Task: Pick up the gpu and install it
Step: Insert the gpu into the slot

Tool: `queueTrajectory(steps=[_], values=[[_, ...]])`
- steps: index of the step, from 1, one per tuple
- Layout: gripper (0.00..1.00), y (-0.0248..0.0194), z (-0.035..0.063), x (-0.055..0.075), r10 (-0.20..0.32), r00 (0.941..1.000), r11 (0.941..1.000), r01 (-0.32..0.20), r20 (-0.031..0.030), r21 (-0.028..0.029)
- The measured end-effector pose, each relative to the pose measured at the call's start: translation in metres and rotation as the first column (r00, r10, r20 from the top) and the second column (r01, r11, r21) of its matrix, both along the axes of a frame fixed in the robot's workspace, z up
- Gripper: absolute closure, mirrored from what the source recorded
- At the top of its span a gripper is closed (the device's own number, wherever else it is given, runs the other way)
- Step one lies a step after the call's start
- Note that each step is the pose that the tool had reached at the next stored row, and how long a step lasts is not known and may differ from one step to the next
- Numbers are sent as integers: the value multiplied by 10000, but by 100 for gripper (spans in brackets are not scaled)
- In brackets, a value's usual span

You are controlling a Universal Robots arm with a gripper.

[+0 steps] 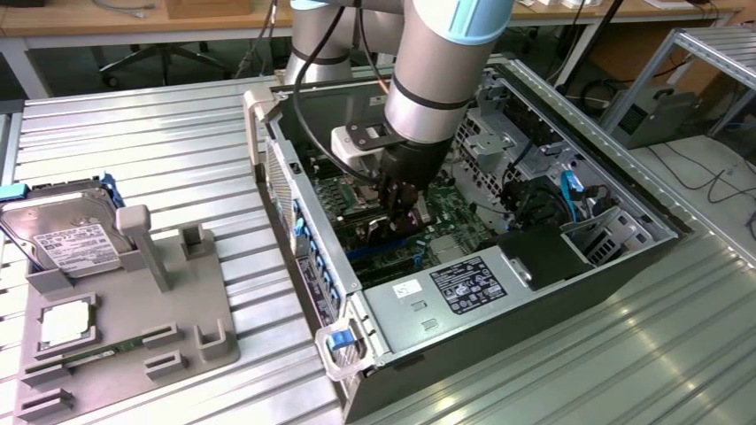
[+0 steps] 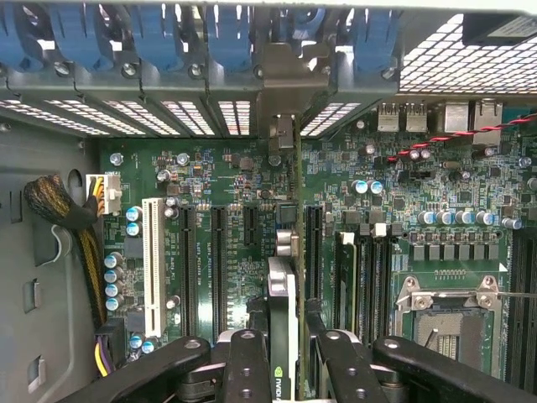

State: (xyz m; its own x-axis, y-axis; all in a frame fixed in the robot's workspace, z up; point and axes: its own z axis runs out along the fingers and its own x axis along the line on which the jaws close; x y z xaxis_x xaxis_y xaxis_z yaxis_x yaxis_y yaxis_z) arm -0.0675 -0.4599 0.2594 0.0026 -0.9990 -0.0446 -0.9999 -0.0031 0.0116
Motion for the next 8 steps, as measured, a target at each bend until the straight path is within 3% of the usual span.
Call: queueTrajectory(steps=[8], values=[[73,0,-1,0,0,10000,10000,0,1,1]])
